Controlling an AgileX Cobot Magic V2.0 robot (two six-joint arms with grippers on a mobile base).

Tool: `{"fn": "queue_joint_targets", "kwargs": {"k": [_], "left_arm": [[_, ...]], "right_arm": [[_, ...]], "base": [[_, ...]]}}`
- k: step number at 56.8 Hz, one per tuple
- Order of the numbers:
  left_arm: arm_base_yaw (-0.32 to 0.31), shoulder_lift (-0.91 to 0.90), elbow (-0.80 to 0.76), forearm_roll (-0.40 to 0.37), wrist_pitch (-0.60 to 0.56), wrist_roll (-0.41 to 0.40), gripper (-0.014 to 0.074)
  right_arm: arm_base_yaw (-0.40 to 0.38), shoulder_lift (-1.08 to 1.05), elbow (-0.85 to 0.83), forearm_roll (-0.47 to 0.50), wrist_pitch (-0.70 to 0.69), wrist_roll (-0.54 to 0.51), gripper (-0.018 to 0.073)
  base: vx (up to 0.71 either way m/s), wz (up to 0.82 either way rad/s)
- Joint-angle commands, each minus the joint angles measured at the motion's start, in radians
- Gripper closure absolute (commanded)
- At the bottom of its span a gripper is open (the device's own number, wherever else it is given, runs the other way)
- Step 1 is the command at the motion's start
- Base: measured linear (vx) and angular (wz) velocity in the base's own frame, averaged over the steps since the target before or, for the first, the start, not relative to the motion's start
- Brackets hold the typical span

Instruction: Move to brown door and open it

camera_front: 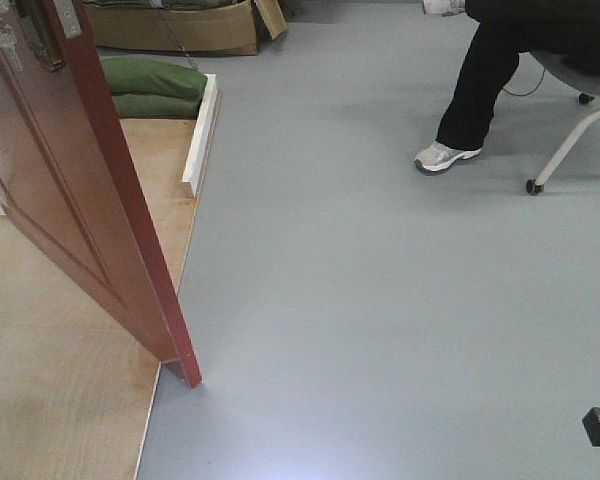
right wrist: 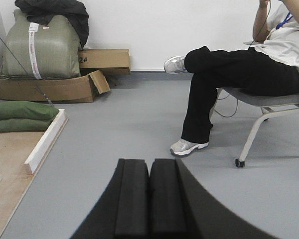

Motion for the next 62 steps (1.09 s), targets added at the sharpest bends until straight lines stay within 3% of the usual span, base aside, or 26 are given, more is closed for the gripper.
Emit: {"fn": "queue_joint_targets", "kwargs": {"k": [1,62], "left_arm": [[-0.003,-0.042,-0.032,-0.003,-0.062,-0.002,0.0603],[-0.003,-0.042,-0.032,-0.003,-0.056,-0.002,0.0603]], "right_arm": [[0.0,-0.006,0.006,-0.004,-0.079,-0.006,0.0559],[0.0,-0.006,0.006,-0.004,-0.078,-0.006,0.0559]], "base": [[0.0,0.0],[0.0,0.0]]}}
